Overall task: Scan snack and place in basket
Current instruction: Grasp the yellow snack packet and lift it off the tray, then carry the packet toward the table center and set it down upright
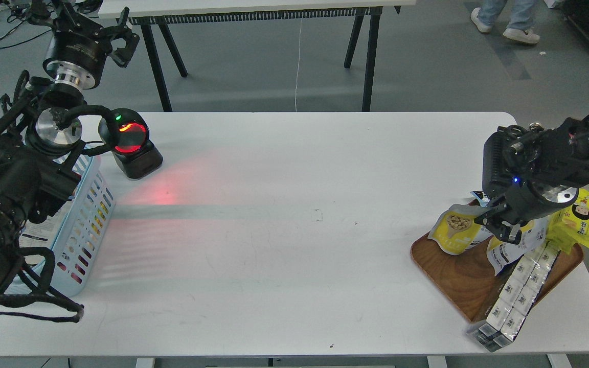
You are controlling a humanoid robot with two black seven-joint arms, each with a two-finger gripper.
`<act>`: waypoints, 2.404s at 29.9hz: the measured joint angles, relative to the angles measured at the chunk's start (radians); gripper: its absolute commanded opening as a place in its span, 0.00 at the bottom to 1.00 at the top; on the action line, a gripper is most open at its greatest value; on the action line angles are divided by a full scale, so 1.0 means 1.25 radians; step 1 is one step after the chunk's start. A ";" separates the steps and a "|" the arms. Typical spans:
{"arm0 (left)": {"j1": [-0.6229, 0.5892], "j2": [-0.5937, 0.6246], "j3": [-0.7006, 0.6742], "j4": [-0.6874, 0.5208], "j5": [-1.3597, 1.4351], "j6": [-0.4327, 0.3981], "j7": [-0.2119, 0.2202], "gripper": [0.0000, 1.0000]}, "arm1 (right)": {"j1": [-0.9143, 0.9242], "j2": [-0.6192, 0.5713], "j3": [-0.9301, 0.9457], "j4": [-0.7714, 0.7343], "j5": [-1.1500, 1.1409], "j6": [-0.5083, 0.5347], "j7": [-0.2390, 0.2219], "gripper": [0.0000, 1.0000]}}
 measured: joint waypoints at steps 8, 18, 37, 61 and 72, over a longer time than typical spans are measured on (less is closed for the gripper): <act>-0.002 0.001 0.000 0.000 0.000 0.000 0.000 1.00 | 0.076 0.000 0.013 0.027 0.024 0.001 0.000 0.00; -0.001 -0.002 0.001 0.000 0.000 0.000 0.001 1.00 | 0.118 0.095 0.088 0.007 0.141 0.010 0.000 0.00; 0.001 -0.004 0.000 -0.001 0.000 0.000 -0.001 1.00 | 0.038 0.370 0.194 -0.194 0.210 0.012 0.000 0.00; -0.006 0.001 0.001 -0.001 0.000 0.000 0.000 1.00 | -0.080 0.584 0.252 -0.369 0.210 0.012 0.000 0.05; -0.006 0.001 0.001 -0.001 0.000 0.000 0.002 1.00 | -0.085 0.585 0.251 -0.368 0.209 0.013 0.000 0.05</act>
